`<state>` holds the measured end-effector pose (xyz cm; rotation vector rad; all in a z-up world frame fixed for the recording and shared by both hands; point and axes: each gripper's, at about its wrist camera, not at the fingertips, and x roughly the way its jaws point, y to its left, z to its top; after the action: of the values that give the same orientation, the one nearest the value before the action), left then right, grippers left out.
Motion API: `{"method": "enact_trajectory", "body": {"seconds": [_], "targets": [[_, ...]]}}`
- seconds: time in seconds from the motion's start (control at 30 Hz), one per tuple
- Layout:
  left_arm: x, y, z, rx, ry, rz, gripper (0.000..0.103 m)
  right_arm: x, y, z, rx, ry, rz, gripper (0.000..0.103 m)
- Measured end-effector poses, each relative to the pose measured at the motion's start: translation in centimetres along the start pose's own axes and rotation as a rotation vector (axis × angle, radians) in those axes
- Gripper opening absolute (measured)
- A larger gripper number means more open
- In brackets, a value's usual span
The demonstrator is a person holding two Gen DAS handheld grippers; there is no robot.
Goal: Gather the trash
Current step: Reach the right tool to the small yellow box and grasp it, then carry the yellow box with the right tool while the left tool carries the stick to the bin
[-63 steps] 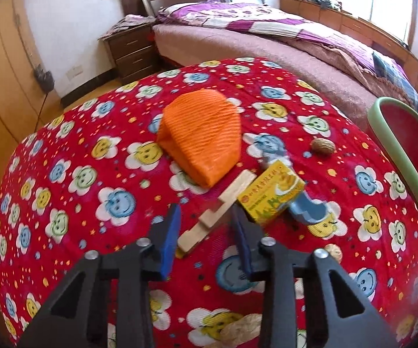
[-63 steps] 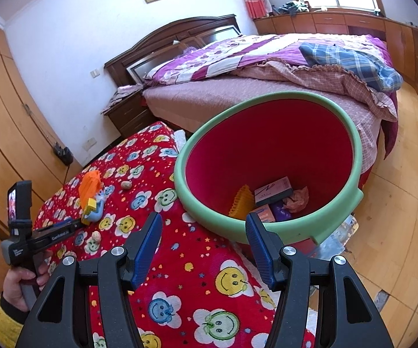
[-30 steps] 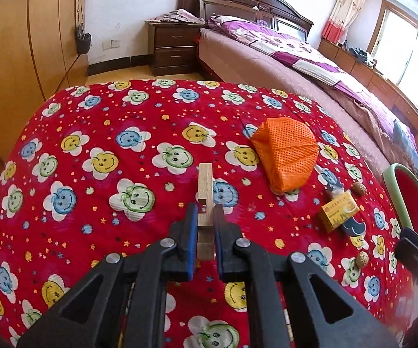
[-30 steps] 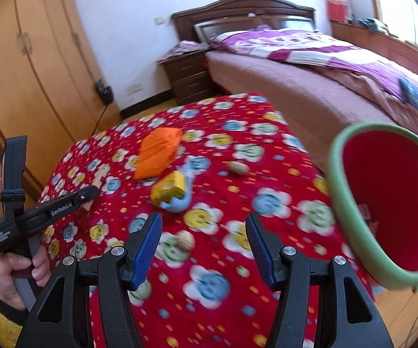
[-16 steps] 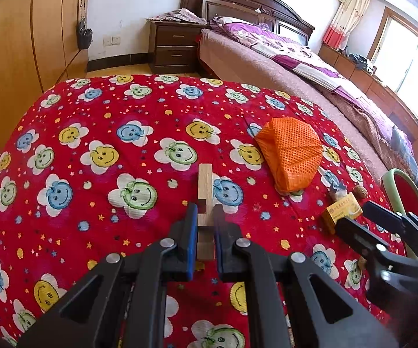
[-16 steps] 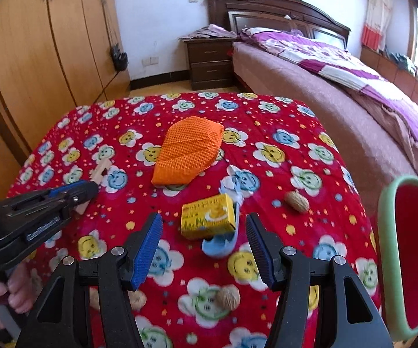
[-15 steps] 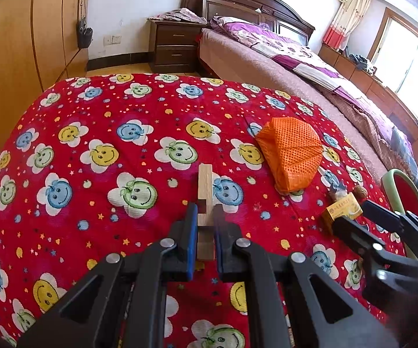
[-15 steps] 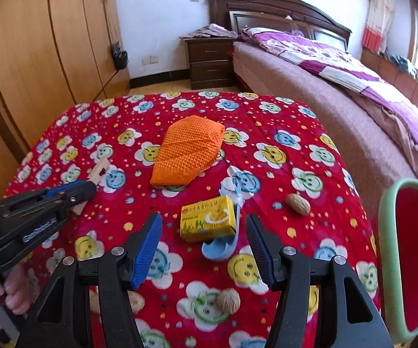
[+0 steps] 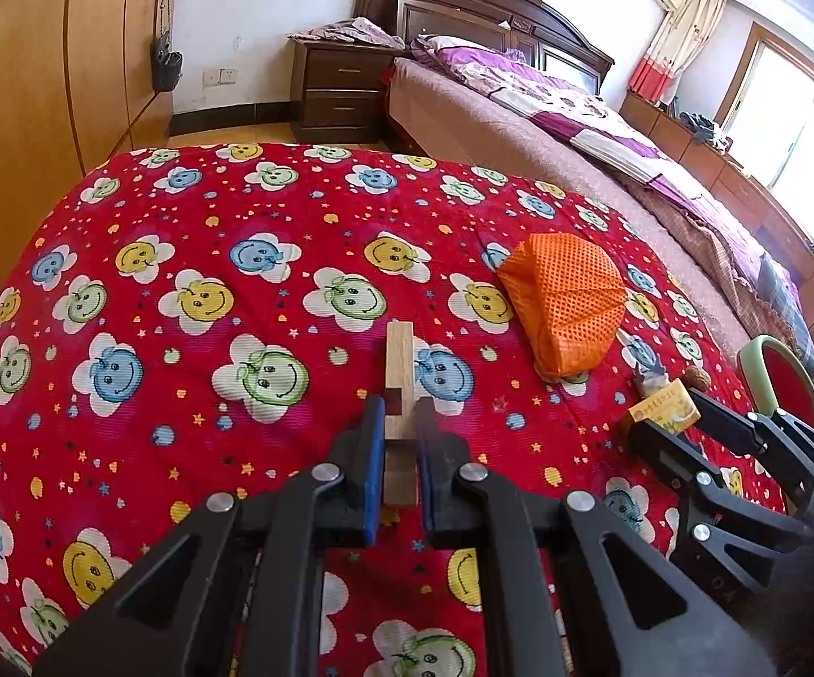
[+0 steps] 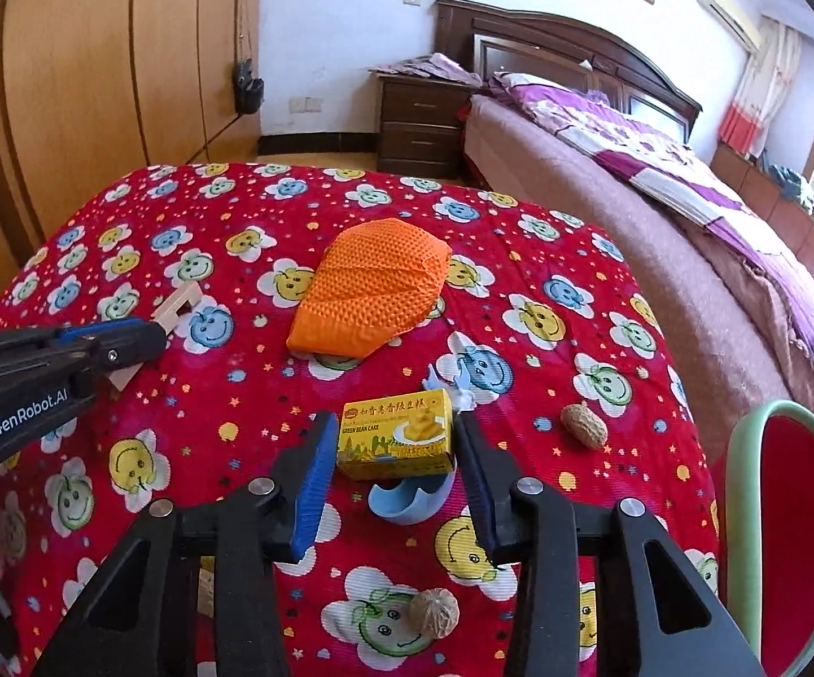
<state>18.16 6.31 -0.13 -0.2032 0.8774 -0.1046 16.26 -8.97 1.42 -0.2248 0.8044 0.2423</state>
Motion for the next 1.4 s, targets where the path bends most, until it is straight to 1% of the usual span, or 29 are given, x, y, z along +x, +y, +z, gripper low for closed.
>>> {"method": "enact_trajectory", "body": {"seconds": [0.13, 0.3, 0.47, 0.7, 0.87, 0.97, 1.17, 1.4], "targets": [[-0.2, 0.1, 0.0, 0.0, -0.002, -0.001, 0.01, -0.8, -0.5, 0.0, 0.039, -0.018, 0.018, 0.043], [-0.6, 0.1, 0.1, -0.003, -0.012, -0.004, 0.01, -3.7, -2.2, 0.2, 0.127, -0.087, 0.055, 0.043], [-1.0, -0.1, 0.0, 0.003, -0.026, -0.012, 0.01, -6.2, -3.7, -0.2, 0.21, -0.134, 0.066, 0.043], [-1.9, -1.2, -0.1, 0.045, -0.047, -0.035, 0.01, -8.8, -8.0, -2.5, 0.354, -0.158, 0.014, 0.043], [-2.9, -2.3, 0.2, 0.069, -0.055, -0.053, 0.011, -10.6, -12.0, -5.5, 0.47, -0.166, -0.065, 0.043], [-3.7, -3.5, 0.3, 0.087, -0.058, -0.08, 0.01, -11.4, -14.4, -7.3, 0.537, -0.167, -0.105, 0.043], [-5.0, -6.5, 0.5, 0.127, -0.061, -0.125, 0.011, -12.7, -18.4, -10.8, 0.671, -0.165, -0.157, 0.043], [-6.2, -11.3, 0.5, 0.192, -0.046, -0.196, 0.01, -13.7, -21.6, -14.0, 0.774, -0.169, -0.186, 0.044]]}}
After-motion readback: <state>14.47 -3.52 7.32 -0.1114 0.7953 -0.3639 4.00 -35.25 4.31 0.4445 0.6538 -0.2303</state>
